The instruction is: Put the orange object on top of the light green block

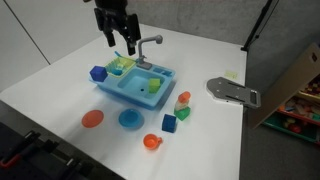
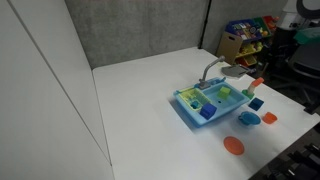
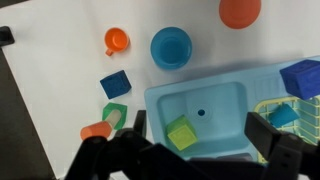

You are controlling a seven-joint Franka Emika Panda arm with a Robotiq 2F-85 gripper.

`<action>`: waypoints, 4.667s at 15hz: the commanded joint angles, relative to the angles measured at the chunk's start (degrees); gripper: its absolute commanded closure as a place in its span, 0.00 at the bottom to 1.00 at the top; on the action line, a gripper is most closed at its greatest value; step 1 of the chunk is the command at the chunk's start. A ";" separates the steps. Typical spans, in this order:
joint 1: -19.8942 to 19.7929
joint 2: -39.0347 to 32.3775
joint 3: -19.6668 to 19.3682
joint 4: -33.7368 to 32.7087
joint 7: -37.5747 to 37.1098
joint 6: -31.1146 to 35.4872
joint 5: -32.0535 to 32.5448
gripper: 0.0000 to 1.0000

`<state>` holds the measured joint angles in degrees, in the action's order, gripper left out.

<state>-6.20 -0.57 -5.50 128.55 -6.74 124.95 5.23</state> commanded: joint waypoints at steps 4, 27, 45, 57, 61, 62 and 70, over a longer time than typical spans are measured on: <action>-1.39 -5.14 -2.43 -0.23 -0.50 2.78 0.23 0.00; -5.24 -22.72 -5.66 -12.17 -0.74 18.11 -6.83 0.00; -11.79 -30.87 -6.16 -16.12 -1.76 25.48 -16.96 0.00; -12.73 -35.13 -5.93 -18.73 -2.22 26.11 -18.84 0.00; -12.49 -36.12 -6.16 -19.50 -2.66 25.94 -18.46 0.00; -12.39 -36.39 -6.24 -19.80 -2.79 25.95 -18.35 0.02; -11.45 -35.93 -5.90 -20.58 -2.82 26.08 -17.87 0.70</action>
<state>-17.74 -36.44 -11.85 109.11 -9.24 150.95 -12.41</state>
